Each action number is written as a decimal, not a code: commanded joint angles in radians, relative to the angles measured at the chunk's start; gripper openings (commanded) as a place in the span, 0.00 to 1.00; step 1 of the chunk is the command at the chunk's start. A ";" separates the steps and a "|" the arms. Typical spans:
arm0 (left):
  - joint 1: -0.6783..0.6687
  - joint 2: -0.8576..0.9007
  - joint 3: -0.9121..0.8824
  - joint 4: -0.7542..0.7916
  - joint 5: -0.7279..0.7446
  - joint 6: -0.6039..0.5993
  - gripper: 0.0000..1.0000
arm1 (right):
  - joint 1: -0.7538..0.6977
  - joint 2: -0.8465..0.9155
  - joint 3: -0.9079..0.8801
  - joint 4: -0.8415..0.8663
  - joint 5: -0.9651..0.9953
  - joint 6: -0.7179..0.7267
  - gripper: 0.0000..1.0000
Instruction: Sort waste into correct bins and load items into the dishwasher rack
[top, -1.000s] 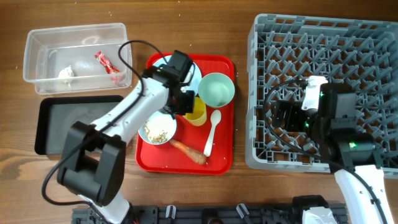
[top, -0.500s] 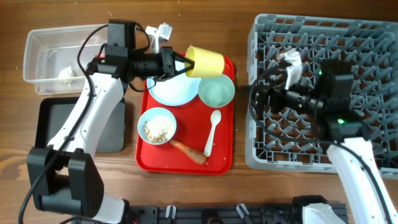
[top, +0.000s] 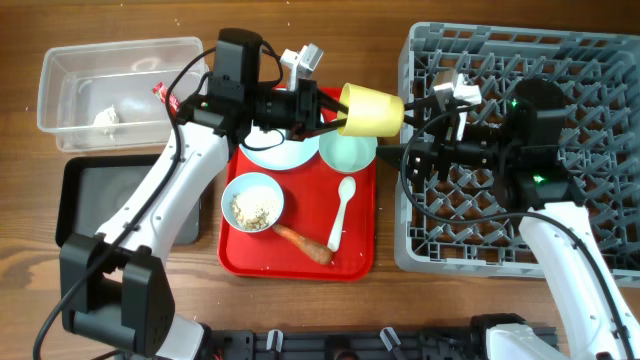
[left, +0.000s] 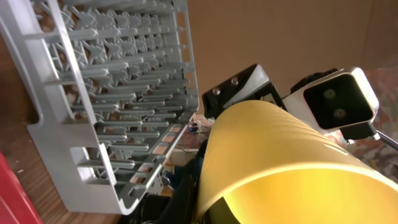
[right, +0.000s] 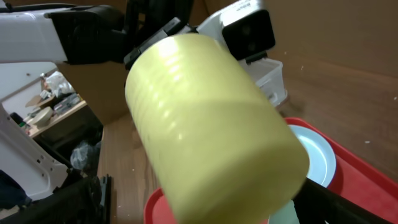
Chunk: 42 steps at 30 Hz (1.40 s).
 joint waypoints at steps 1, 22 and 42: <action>-0.031 -0.008 0.014 0.001 0.016 -0.040 0.04 | 0.005 0.007 0.015 0.034 -0.050 -0.020 1.00; -0.053 -0.008 0.014 0.134 0.069 -0.145 0.04 | 0.011 0.009 0.010 0.098 -0.156 -0.022 0.93; -0.053 -0.008 0.014 0.120 0.068 -0.144 0.06 | 0.010 0.009 0.010 0.148 -0.151 -0.072 0.62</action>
